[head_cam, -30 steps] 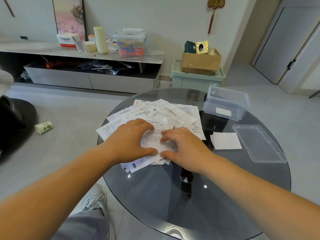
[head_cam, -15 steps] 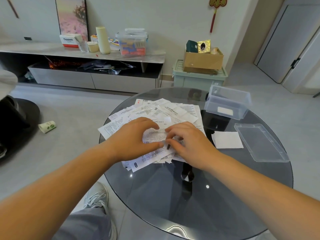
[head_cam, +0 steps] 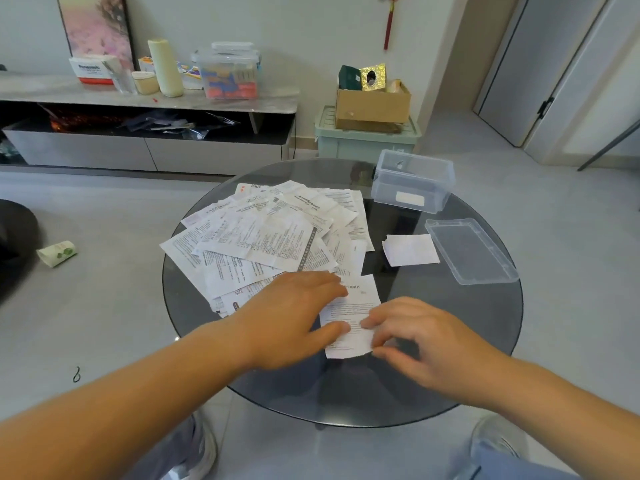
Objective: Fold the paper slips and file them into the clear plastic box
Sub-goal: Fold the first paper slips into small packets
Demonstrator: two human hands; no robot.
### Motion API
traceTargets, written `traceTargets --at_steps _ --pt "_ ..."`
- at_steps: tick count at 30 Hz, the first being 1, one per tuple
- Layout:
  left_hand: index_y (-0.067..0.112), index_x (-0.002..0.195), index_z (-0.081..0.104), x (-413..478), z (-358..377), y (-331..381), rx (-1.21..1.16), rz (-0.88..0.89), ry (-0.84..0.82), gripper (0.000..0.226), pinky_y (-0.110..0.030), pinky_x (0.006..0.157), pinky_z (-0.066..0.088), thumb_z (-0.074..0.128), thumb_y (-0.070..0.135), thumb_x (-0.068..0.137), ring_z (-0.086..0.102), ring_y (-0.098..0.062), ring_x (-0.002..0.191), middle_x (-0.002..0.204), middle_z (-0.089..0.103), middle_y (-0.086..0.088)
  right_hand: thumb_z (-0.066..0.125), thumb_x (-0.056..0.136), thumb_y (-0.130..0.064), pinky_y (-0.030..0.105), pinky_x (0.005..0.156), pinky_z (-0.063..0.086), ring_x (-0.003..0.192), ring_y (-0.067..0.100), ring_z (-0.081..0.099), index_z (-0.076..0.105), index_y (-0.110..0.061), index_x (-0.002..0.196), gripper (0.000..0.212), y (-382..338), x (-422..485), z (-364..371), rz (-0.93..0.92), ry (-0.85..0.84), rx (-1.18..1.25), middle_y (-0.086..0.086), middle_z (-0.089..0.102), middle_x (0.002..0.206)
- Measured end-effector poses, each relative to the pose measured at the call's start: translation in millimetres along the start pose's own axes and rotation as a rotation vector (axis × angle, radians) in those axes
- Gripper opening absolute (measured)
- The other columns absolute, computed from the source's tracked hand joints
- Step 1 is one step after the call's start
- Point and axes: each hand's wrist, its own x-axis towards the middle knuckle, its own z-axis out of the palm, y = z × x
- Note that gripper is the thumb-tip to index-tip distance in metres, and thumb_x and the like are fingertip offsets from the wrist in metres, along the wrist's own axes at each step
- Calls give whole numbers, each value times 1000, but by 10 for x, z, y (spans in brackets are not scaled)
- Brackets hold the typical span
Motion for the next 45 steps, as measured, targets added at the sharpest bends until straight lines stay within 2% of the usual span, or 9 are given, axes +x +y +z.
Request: traceTargets --at_steps 5,11,16,22,27,31,34,38,45 --pt "30 142 51 148 73 137 82 65 -69 61 -30 113 30 57 62 91 40 -10 134 144 50 11 65 90 -44 14 97 41 119 -2 49 70 -35 93 11 9 -179 -3 26 -8 29 -21 64 120" --pt "30 136 58 231 98 138 16 42 -76 59 -29 105 39 62 62 87 46 -8 123 134 53 12 72 87 -42 14 96 42 116 -5 49 70 -37 107 20 93 -126 -111 210 138 132 -28 60 116" --pt "31 127 65 232 110 113 -36 24 -35 45 -25 100 42 65 54 89 50 -5 117 128 58 14 71 87 -46 9 90 34 115 -5 42 67 -36 116 30 182 33 -102 284 85 74 -28 55 122" --pt "31 110 74 274 116 58 -185 -61 21 25 -30 93 49 66 45 91 60 -3 101 109 69 17 72 86 -45 18 89 42 112 -4 48 72 -39 93 9 168 128 -70 292 146 188 -29 64 110" --pt "34 104 75 277 90 33 -286 -143 21 17 -31 88 53 70 42 90 63 -2 95 101 70 20 71 89 -39 17 84 45 102 -5 53 75 -37 91 4 145 175 -90 328 155 235 -29 64 94" --pt "36 115 66 262 21 46 -270 -191 54 42 -25 86 51 64 63 84 56 2 96 105 60 20 72 89 -37 16 77 43 100 -2 54 72 -39 86 4 137 194 -116 289 180 231 -24 66 92" --pt "36 107 59 265 -116 97 -203 -353 21 45 -27 74 49 47 74 86 57 -5 84 94 58 14 71 90 -36 17 73 46 90 2 57 70 -42 84 9 137 197 -156 296 185 241 -21 65 90" --pt "24 96 63 287 -177 143 -479 -583 -93 29 -33 68 61 63 53 91 72 -16 74 92 71 5 71 90 -38 17 72 49 85 4 60 69 -43 86 7 106 187 -167 320 137 269 -21 66 95" --pt "2 91 74 304 -146 127 -934 -715 -101 12 -23 61 53 76 13 88 72 -15 71 85 78 -3 74 88 -32 28 69 59 81 9 69 76 -28 87 5 77 193 -221 434 215 524 -16 73 89"
